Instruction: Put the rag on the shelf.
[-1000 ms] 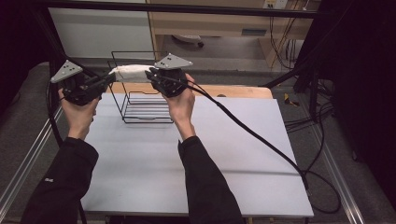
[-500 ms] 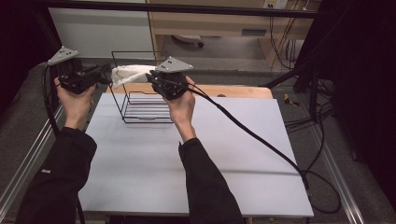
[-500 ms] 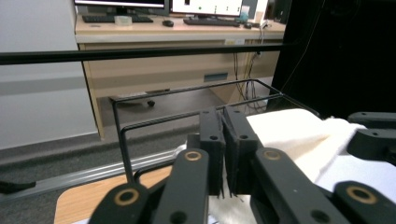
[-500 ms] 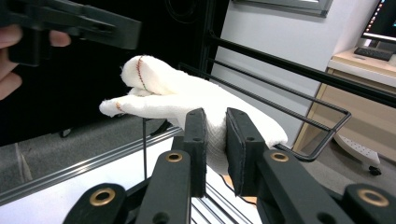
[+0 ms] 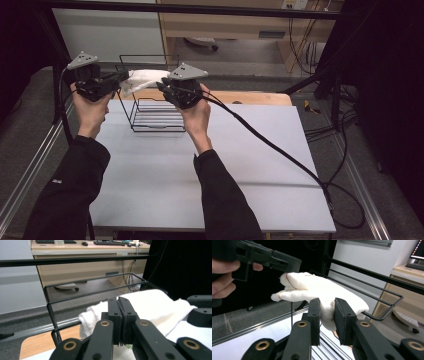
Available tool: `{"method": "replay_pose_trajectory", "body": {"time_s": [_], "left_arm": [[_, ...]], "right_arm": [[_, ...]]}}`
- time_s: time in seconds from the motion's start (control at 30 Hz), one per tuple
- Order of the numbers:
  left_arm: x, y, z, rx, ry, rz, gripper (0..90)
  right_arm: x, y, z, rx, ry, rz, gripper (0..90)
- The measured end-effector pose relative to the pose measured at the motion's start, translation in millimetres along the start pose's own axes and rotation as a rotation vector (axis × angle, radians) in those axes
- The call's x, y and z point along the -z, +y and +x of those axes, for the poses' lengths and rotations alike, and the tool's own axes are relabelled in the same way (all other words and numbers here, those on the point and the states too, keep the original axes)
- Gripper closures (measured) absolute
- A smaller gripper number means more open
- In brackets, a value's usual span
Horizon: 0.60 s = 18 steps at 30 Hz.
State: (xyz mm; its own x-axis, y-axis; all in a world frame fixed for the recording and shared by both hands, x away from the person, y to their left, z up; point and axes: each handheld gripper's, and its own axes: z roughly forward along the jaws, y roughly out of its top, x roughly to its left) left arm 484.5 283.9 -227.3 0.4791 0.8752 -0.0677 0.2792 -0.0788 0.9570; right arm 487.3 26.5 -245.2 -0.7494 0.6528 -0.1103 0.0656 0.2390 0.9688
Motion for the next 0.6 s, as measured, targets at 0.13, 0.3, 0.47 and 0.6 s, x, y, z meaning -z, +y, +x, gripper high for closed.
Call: {"method": "replay_pose_trajectory", "body": {"time_s": [0.13, 0.3, 0.47, 0.6], "left_arm": [[0.2, -4.8, 1.2, 0.001, -0.008, 0.006, 88.3], [0.7, -11.1, 0.9, -0.005, -0.019, 0.011, 88.6], [-0.4, -16.8, 1.0, -0.006, -0.021, 0.024, 88.7], [-2.3, -21.2, 1.1, -0.007, -0.024, 0.031, 88.8]], "right_arm": [[1.1, 0.4, -0.4, -0.011, 0.017, 0.007, 69.1], [4.3, 2.3, -0.6, -0.021, 0.03, 0.005, 66.1], [3.3, 1.3, -0.4, -0.033, 0.042, 0.017, 66.8], [-1.1, -3.5, 1.3, -0.043, 0.05, 0.059, 80.3]]}}
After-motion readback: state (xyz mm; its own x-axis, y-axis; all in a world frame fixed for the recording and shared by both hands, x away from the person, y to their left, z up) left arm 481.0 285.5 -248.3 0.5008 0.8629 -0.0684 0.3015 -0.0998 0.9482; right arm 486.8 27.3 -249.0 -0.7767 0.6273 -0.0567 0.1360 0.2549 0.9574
